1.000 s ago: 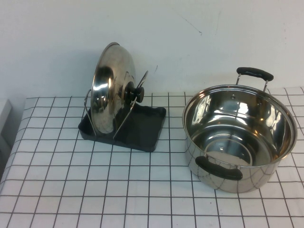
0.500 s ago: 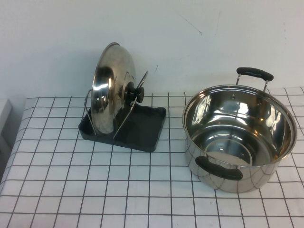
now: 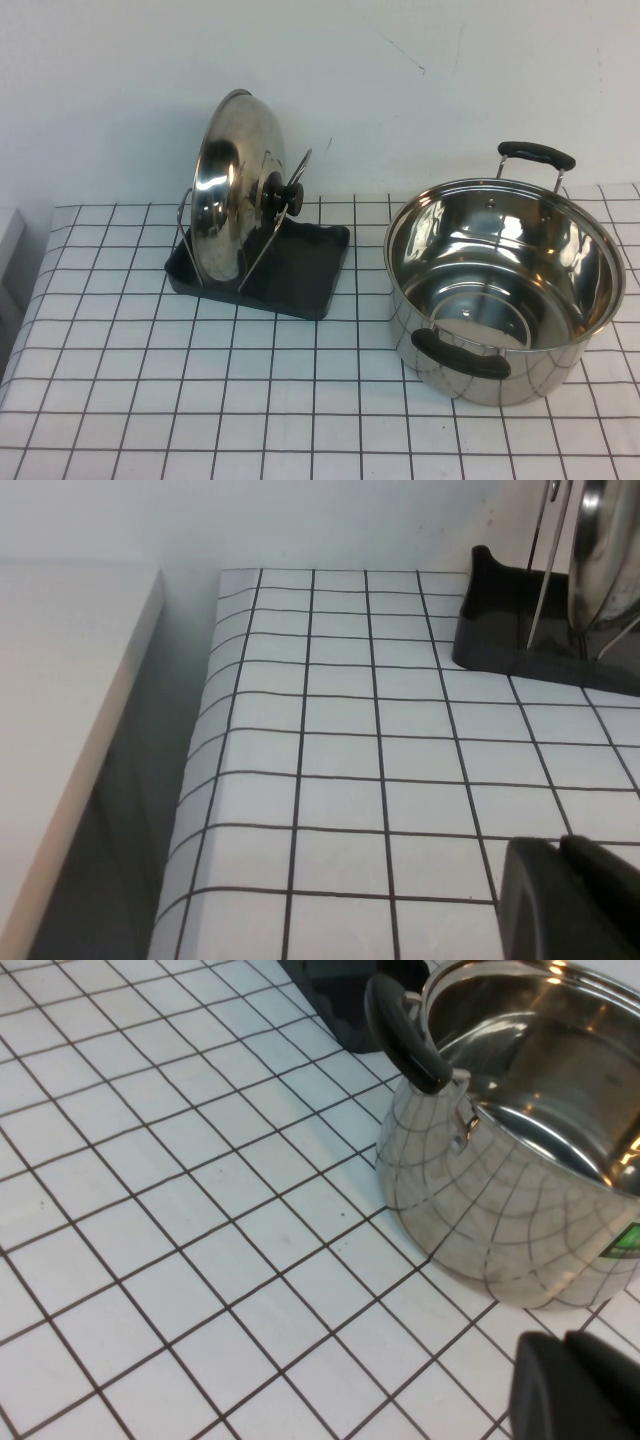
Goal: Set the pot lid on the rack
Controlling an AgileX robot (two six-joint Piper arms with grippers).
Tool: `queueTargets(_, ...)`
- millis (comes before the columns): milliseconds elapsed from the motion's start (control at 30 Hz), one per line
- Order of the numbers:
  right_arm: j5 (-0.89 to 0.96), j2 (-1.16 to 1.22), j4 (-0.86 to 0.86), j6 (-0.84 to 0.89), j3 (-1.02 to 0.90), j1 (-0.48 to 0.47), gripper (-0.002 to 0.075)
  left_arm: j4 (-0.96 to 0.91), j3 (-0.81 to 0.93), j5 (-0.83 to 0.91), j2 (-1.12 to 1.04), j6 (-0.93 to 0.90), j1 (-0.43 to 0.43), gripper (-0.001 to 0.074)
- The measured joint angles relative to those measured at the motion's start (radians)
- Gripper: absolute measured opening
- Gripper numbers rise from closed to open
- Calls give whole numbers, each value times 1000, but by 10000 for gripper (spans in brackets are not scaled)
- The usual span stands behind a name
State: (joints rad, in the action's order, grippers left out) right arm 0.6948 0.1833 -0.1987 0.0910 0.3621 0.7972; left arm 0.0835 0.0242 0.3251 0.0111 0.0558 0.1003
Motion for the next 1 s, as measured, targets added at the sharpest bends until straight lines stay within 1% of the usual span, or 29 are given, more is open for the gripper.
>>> queueTargets(167, 0, 0, 0, 0, 0, 0, -2, 0, 0, 2, 0, 33, 0, -1)
queueTargets(1000, 1, 0, -4, 2, 0, 0, -3, 0, -2, 8, 0, 33, 0, -1)
